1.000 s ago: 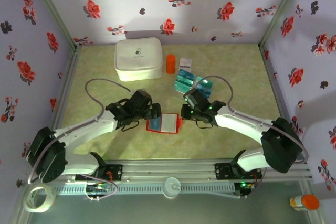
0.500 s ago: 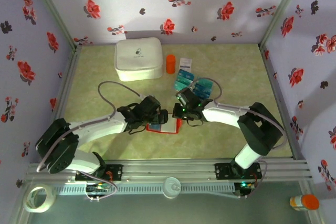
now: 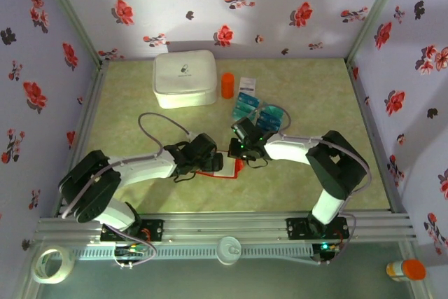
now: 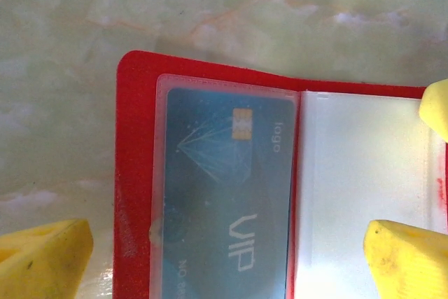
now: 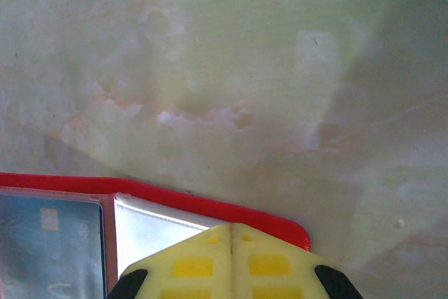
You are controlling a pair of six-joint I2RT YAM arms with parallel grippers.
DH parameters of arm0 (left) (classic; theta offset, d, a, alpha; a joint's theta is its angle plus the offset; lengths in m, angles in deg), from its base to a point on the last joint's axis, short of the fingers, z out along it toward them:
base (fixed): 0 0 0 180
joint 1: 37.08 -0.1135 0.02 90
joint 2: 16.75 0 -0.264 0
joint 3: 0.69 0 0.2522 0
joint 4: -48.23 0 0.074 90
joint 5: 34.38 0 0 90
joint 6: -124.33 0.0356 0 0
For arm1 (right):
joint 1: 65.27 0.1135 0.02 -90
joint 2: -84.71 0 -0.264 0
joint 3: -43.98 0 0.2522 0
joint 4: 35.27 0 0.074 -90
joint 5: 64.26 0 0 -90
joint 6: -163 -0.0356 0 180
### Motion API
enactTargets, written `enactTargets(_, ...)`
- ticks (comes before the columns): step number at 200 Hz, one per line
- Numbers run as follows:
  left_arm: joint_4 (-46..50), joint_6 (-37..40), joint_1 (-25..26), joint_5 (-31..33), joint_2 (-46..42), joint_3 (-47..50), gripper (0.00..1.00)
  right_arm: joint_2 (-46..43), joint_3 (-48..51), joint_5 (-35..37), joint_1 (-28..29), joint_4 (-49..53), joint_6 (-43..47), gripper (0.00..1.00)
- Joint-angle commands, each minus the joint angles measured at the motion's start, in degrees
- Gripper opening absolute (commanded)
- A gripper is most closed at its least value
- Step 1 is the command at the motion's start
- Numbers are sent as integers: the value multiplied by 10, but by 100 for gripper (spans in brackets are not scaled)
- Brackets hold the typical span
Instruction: Put the credit cards into the card holder
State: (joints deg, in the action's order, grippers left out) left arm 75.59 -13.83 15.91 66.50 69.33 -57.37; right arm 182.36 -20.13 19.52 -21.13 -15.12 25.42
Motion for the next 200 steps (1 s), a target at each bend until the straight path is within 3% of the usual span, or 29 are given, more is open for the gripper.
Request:
enactTargets(1, -12, -2, 4, 0, 4, 9, 100, 19, -10, -1, 3, 8, 13, 5)
enactTargets(73, -30, 4, 4, 0, 0, 19, 100, 50, -25, -43, 12, -13, 9, 3)
enactTargets(183, -64, 9, 13, -1, 11, 46, 100, 47, -26, -43, 16, -17, -1, 3)
enactTargets(200, -72, 9, 14, 0, 19, 53, 96, 46, -26, -42, 17, -17, -2, 3)
